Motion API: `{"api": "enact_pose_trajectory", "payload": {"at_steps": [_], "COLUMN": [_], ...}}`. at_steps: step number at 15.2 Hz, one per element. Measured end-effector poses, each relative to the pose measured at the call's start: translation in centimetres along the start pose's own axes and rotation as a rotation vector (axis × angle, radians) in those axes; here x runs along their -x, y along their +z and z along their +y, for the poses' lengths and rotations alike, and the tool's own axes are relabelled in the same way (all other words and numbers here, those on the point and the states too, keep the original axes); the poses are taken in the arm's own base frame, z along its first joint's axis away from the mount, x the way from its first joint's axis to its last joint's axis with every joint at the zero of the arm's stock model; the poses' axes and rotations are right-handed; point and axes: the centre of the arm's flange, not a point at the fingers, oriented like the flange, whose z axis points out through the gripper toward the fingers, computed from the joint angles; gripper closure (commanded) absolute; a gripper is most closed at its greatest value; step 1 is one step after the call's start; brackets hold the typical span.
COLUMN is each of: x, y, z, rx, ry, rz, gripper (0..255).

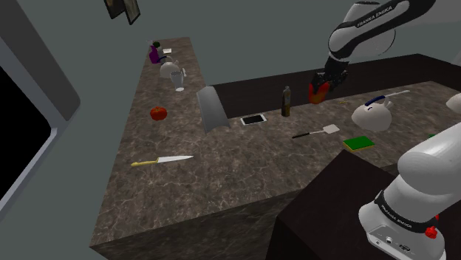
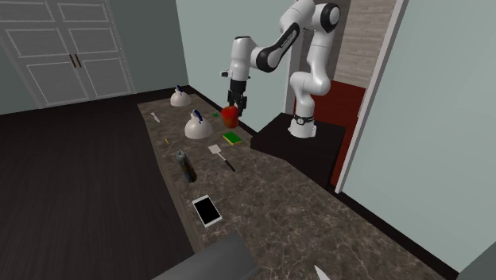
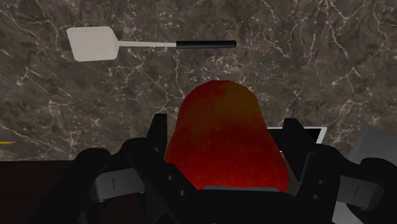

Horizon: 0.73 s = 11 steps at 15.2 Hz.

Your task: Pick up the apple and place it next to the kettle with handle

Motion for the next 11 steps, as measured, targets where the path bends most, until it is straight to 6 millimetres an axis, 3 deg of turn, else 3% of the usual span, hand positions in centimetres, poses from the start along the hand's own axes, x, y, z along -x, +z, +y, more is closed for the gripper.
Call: {"api": "enact_pose_trajectory", "payload": {"at_steps": [11], "x": [1.3], "y": [-0.7], "z": [14.1], "rx": [-0.001], "ry": [0.000], "rz": [0.000], "gripper": [255]}}
